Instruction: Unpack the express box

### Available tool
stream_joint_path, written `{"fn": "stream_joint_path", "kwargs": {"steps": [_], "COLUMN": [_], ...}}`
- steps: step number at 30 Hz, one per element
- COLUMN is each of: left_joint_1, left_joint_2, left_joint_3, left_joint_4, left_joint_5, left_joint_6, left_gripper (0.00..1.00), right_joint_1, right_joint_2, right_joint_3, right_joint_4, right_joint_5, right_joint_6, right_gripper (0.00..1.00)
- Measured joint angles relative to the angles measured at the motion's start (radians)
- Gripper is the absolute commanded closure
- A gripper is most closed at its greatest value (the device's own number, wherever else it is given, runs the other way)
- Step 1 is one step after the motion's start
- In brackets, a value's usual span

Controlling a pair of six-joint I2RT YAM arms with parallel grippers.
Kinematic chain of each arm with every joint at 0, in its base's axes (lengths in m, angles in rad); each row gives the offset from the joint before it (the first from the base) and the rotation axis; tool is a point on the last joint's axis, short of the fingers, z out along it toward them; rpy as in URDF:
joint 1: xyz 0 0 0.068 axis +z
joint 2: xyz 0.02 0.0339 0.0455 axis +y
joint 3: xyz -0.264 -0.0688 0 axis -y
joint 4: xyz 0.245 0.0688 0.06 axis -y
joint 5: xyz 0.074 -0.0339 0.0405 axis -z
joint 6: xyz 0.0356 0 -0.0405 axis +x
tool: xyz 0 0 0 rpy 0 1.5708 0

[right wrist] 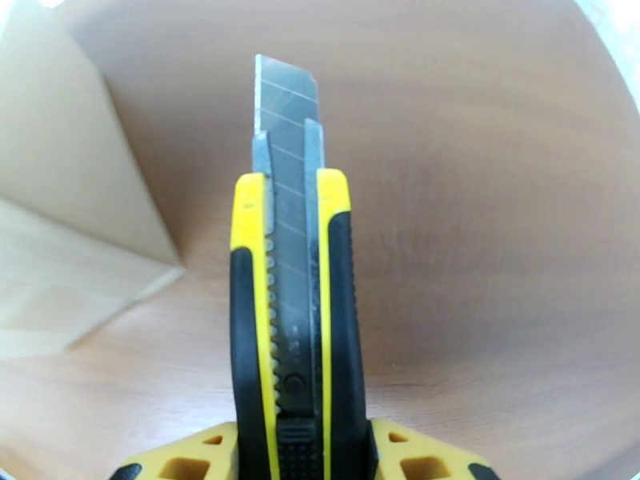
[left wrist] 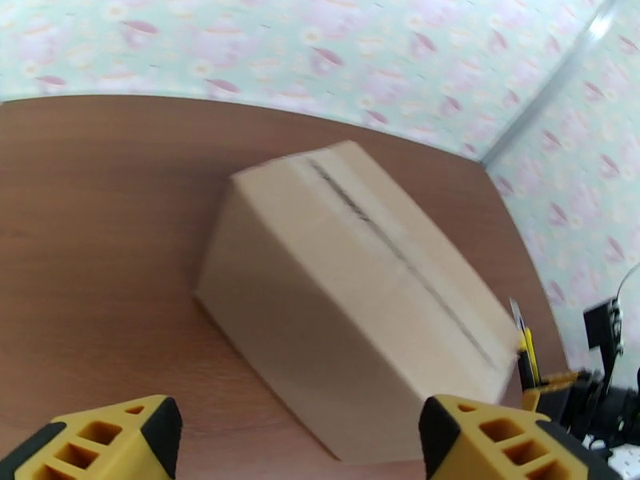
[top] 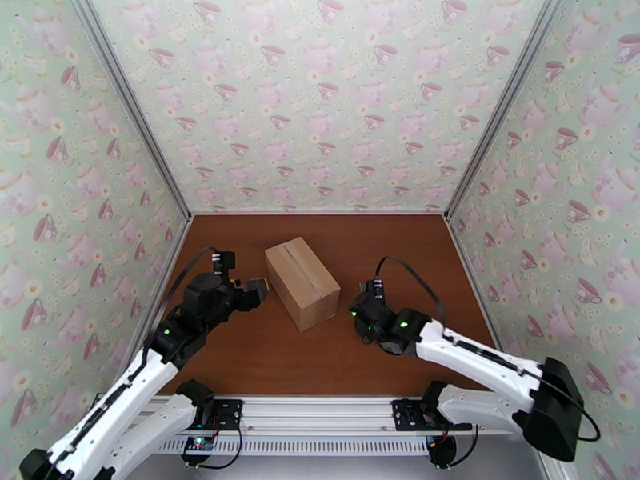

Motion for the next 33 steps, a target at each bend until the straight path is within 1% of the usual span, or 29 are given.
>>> {"fn": "stream_joint_path", "kwargs": {"steps": [3, 8, 12, 15, 19, 23, 29, 33], "left_joint_1": [0.000, -0.010, -0.034, -0.053, -0.080, -0.100, -0.106, -0.106], "left_joint_2": [0.057, 0.174, 0.261, 0.326, 0.417, 0.475, 0.521, 0.530], "left_joint_3": [0.068, 0.202, 0.286, 0.325, 0.375, 0.385, 0.385, 0.387], "left_joint_4": [-0.016, -0.031, 0.001, 0.032, 0.066, 0.116, 0.172, 0.196], "left_joint_5": [0.071, 0.204, 0.299, 0.348, 0.393, 0.417, 0.438, 0.438], "left_joint_6": [-0.009, -0.046, -0.090, -0.118, -0.144, -0.171, -0.203, -0.210], "left_gripper": [0.22, 0.25, 0.25, 0.25, 0.28, 0.29, 0.29, 0.29], "right_joint_1": [0.000, 0.000, 0.000, 0.000, 0.000, 0.000, 0.000, 0.000], "right_joint_2": [-0.027, -0.017, 0.021, 0.067, 0.125, 0.177, 0.246, 0.268], "right_joint_3": [0.073, 0.201, 0.283, 0.332, 0.378, 0.424, 0.502, 0.525], "right_joint_4": [-0.048, -0.074, -0.068, -0.055, -0.021, 0.024, 0.071, 0.088], "right_joint_5": [0.002, -0.014, -0.058, -0.091, -0.133, -0.171, -0.216, -0.238], "right_joint_6": [-0.057, -0.160, -0.240, -0.291, -0.339, -0.371, -0.405, -0.415], "right_gripper": [0.65, 0.65, 0.65, 0.65, 0.65, 0.65, 0.66, 0.66]}}
